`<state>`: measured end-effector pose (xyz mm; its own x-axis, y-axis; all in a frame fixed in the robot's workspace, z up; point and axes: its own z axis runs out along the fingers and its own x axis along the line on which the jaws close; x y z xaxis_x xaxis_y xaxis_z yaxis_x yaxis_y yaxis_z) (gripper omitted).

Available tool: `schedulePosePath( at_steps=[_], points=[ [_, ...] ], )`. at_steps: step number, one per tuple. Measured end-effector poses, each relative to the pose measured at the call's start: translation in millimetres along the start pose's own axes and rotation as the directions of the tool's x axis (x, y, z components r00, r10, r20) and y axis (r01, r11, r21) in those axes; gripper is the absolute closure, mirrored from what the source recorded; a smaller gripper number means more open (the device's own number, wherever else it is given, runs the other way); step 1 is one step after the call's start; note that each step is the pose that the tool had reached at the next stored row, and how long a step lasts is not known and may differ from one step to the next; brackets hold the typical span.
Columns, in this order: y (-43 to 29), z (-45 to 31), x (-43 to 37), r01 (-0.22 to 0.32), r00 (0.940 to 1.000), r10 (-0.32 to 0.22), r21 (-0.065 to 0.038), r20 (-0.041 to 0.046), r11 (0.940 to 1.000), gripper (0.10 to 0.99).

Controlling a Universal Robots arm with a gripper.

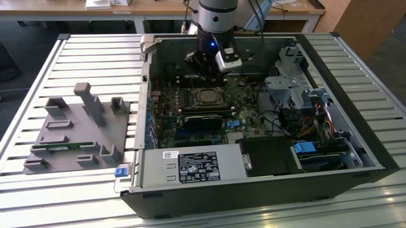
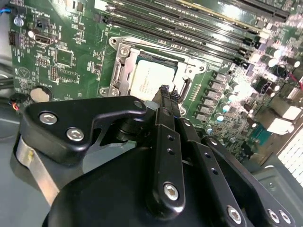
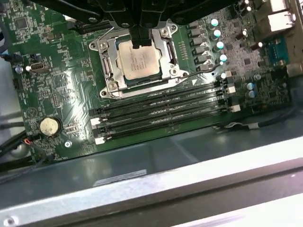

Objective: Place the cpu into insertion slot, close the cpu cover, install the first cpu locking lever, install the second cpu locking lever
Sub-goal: 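Install the first cpu locking lever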

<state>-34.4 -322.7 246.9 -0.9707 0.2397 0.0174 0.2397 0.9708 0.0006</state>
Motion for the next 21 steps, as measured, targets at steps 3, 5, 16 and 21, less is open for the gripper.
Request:
schedulePosePath(
  at_steps=[3, 5, 16, 21],
  points=[
    [-0.1, -0.1, 0.0, 0.031, 0.9995, -0.031, 0.001, 0.0006, 0.9995, 0.980],
    [-0.2, -0.1, 0.0, 0.054, 0.9986, -0.054, 0.001, 0.0012, 0.9986, 0.980],
    [-0.3, 0.1, 0.3, 0.143, 0.9896, -0.143, 0.001, 0.0155, 0.9897, 0.980],
    [-0.7, 0.5, 2.0, 0.149, 0.9885, -0.148, -0.038, 0.0325, 0.9881, 0.980]
  ],
)
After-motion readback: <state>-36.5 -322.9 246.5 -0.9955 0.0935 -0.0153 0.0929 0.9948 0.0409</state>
